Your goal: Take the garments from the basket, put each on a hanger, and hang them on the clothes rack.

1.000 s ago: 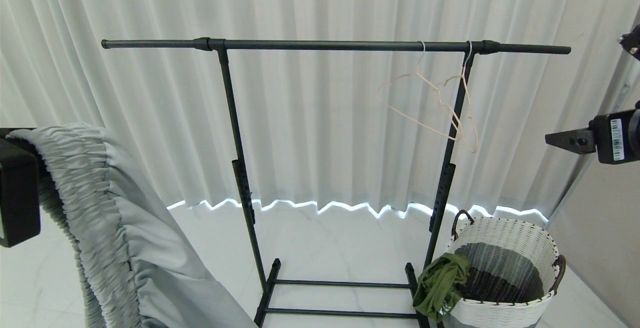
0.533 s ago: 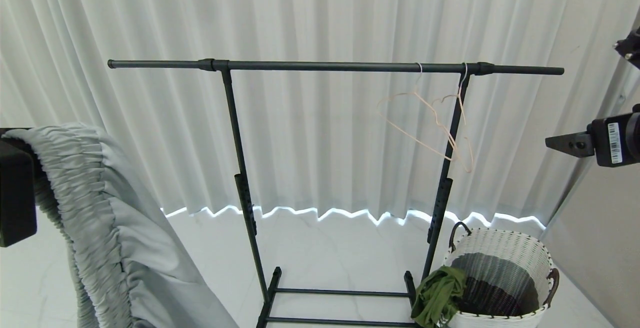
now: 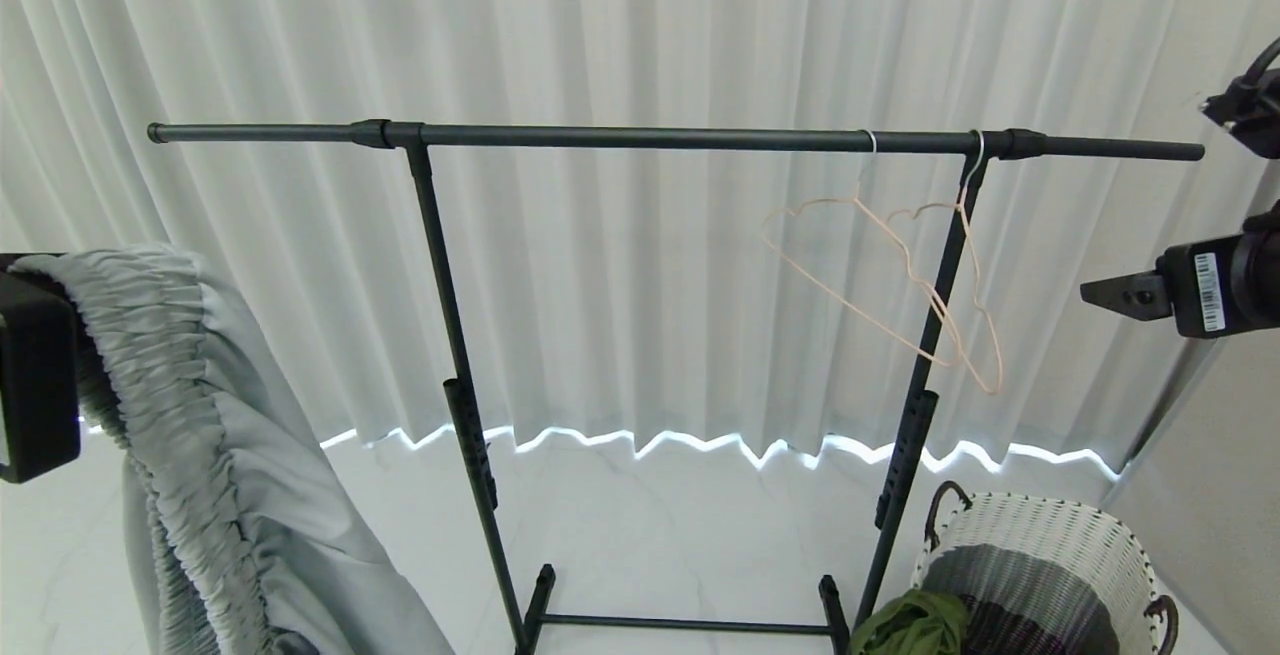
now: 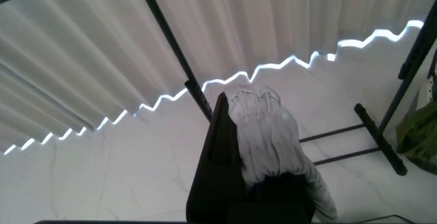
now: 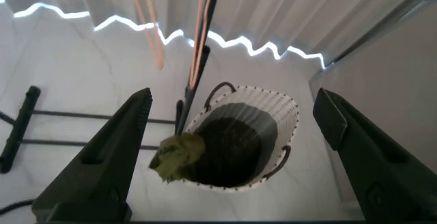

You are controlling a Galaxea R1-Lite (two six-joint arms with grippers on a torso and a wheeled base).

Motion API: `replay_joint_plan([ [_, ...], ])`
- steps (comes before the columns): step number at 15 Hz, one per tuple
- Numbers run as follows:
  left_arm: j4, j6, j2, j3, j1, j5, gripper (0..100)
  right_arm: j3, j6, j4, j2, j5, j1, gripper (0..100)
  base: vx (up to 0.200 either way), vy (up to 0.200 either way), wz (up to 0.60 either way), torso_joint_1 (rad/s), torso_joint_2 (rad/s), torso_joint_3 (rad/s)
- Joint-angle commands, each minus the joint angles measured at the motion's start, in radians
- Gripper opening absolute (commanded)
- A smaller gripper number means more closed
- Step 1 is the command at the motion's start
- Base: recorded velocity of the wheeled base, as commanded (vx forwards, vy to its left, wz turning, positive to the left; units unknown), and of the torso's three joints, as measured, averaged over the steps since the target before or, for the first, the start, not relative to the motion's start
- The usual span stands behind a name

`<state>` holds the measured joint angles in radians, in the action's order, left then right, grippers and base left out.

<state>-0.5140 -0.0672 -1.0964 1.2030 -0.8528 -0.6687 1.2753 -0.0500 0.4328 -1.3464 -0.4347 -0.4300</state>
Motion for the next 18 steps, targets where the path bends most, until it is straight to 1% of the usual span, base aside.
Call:
replay_joint_plan([
  [1, 0.0, -0.003, -0.007, 0.004, 0.0, 0.0, 0, -0.002, -0.004, -0.002, -0.017, 0.005, 0.022, 100, 0.2, 0.0, 0.0, -0.002, 0.0, 0.002],
  [2, 0.0, -0.002, -0.011, 0.006, 0.0, 0.0, 0, -0.004, -0.007, -0.009, -0.023, 0.013, 0.033, 100, 0.2, 0.0, 0.0, 0.007, 0.0, 0.002],
  [3, 0.0, 0.0, -0.016, 0.007, 0.0, 0.0, 0, -0.028, -0.008, -0.048, -0.036, 0.03, 0.045, 100, 0.2, 0.0, 0.0, 0.007, 0.0, 0.007],
  [6, 0.0, 0.001, -0.016, 0.001, 0.0, 0.0, 0, -0.133, -0.002, -0.146, -0.08, 0.039, 0.094, 100, 0.2, 0.0, 0.0, 0.001, 0.0, -0.004],
  [7, 0.0, 0.001, -0.014, 0.0, 0.0, 0.0, 0, -0.151, -0.001, -0.163, -0.089, 0.039, 0.106, 100, 0.2, 0.0, 0.0, 0.002, 0.01, -0.002],
  [8, 0.0, 0.0, -0.011, -0.003, 0.0, 0.0, 0, -0.186, -0.002, -0.218, -0.117, 0.051, 0.132, 100, 0.2, 0.0, 0.0, 0.007, 0.01, 0.002],
  [9, 0.0, 0.0, -0.011, -0.003, 0.0, 0.0, 0, -0.197, -0.004, -0.241, -0.132, 0.07, 0.148, 100, 0.0, 0.0, 0.0, 0.0, 0.0, 0.0],
  [10, 0.0, 0.0, -0.011, -0.005, 0.0, 0.0, 0, -0.205, -0.002, -0.272, -0.163, 0.113, 0.18, 100, 0.0, 0.0, 0.0, 0.0, 0.0, 0.0],
  [11, 0.0, 0.001, -0.011, -0.006, 0.0, 0.0, 0, -0.202, -0.004, -0.284, -0.189, 0.126, 0.195, 100, 0.0, 0.0, 0.0, 0.0, 0.0, 0.0],
  [14, 0.0, 0.0, -0.005, -0.023, 0.0, 0.0, 0, -0.2, -0.01, -0.316, -0.24, 0.131, 0.206, 100, 0.0, 0.0, 0.0, 0.0, 0.0, 0.0],
  [16, 0.0, 0.001, 0.0, -0.034, 0.0, 0.0, 0, -0.192, -0.041, -0.361, -0.29, 0.131, 0.203, 100, 0.0, 0.0, 0.0, 0.0, 0.0, 0.0],
  [18, 0.0, 0.001, 0.0, -0.036, 0.0, 0.0, 0, -0.188, -0.077, -0.364, -0.318, 0.131, 0.201, 100, 0.0, 0.0, 0.0, 0.0, 0.0, 0.0],
])
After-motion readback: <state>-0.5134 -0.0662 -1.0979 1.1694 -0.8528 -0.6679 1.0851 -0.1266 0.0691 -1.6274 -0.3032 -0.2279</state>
